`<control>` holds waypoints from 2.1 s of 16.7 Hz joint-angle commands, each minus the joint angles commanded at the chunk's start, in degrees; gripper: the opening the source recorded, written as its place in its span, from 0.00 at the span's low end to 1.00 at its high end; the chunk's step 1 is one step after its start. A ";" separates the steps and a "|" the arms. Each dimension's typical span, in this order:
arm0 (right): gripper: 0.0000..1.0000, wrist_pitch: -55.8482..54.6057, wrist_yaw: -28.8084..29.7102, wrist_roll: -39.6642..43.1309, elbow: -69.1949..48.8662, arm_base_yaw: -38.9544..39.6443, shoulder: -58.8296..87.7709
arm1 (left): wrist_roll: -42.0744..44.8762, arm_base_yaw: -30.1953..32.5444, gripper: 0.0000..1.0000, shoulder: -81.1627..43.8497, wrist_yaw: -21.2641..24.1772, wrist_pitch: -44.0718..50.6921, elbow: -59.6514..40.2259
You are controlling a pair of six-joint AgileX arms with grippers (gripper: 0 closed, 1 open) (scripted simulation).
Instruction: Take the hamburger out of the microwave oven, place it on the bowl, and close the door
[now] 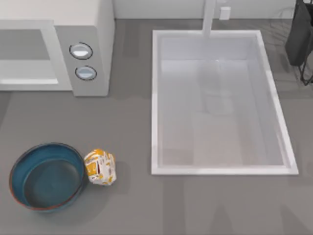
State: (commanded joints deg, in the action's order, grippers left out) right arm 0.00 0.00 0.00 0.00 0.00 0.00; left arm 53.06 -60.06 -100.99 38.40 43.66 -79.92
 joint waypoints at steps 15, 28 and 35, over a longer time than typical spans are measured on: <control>1.00 0.00 0.00 0.00 0.00 0.00 0.00 | 0.28 -0.14 0.00 -6.71 0.33 -21.44 14.92; 1.00 0.00 0.00 0.00 0.00 0.00 0.00 | -10.61 9.69 0.00 11.13 -4.52 -32.19 37.02; 1.00 0.00 0.00 0.00 0.00 0.00 0.00 | -14.74 13.57 0.00 15.22 -7.00 -33.62 41.16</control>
State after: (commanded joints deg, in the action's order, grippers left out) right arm 0.00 0.00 0.00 0.00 0.00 0.00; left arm 38.32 -46.50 -85.77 31.39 10.04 -38.76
